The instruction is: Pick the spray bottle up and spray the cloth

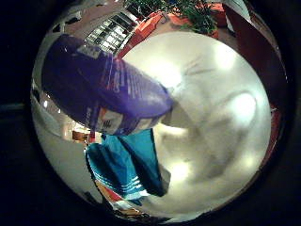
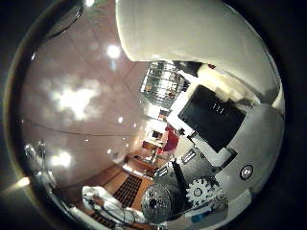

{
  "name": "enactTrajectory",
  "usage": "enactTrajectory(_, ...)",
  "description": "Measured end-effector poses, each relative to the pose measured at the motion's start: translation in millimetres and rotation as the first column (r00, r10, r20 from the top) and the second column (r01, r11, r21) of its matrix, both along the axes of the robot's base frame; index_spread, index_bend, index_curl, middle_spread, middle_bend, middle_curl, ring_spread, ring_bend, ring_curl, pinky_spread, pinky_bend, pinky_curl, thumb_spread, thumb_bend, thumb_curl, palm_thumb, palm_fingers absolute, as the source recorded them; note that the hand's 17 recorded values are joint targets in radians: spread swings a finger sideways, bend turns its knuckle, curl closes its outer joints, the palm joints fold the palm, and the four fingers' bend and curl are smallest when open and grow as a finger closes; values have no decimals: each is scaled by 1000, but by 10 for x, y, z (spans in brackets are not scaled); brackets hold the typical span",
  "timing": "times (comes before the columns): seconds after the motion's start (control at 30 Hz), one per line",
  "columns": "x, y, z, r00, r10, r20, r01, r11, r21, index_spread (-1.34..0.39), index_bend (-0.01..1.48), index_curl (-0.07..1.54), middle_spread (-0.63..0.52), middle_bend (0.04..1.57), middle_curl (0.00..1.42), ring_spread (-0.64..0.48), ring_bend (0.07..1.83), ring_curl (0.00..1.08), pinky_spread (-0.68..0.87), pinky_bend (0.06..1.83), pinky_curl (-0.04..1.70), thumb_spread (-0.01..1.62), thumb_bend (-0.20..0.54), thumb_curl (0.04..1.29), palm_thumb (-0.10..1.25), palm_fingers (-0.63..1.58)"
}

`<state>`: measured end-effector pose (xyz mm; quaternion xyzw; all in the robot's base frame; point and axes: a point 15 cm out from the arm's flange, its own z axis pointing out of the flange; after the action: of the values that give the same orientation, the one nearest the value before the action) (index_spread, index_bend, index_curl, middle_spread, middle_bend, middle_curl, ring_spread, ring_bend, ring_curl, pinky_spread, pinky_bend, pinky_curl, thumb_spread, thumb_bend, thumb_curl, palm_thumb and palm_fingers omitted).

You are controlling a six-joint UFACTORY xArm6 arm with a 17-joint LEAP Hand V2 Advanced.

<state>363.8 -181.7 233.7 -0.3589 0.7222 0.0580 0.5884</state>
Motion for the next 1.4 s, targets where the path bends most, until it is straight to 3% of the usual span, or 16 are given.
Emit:
enactTrajectory(0.03,20,43,-3,1000,3,3,-3,1000,10,-297,536,523,-140,871,606,-174,1107,469,-324,1000,439,908,-18,546,928,1333)
enactTrajectory(0.1,64,126,7,1000,17,9,-17,1000,21,-252,766,615,-114,983,632,-159,1163,490,-306,1071,487,956,-11,568,945,1374)
enactTrajectory(0.17,88,175,25,1000,28,11,-28,999,22,-223,873,657,-105,1056,644,-154,1223,509,-282,1129,526,989,-8,581,958,1357)
enactTrajectory(0.37,148,309,285,998,62,30,-62,998,0,-183,1063,710,-96,1238,671,-153,1370,557,-210,1253,655,1029,-5,626,1013,1256)
enactTrajectory(0.53,221,639,767,984,174,49,-172,985,-29,-170,1131,711,-93,1307,660,-149,1422,569,-180,1265,770,1005,-13,662,1045,1211)
enactTrajectory(0.6,196,702,936,974,226,25,-224,972,-73,-168,1144,706,-92,1320,654,-148,1433,570,-170,1256,807,996,-14,671,1040,1203)
enactTrajectory(0.77,51,686,1258,935,323,-147,-349,910,-222,-164,1166,695,-90,1345,638,-147,1450,568,-160,1211,910,978,-17,693,1032,1197)
enactTrajectory(0.9,-83,829,1730,863,412,-291,-493,812,-311,-163,1172,686,-89,1358,628,-146,1456,566,-161,1173,979,968,-15,707,1030,1196)
enactTrajectory(1.07,-309,953,2162,747,432,-506,-642,665,-380,-163,1181,682,-88,1366,617,-146,1459,562,-167,1132,1056,960,-15,721,1014,1196)
enactTrajectory(1.2,-490,1217,2293,612,421,-670,-767,524,-372,-167,1183,678,-89,1370,612,-145,1461,560,-173,1100,1112,967,-15,728,998,1197)
enactTrajectory(1.4,-680,1469,2307,445,322,-835,-876,349,-332,-171,1189,676,-90,1371,609,-152,1462,561,-183,1063,1174,975,-15,736,984,1199)
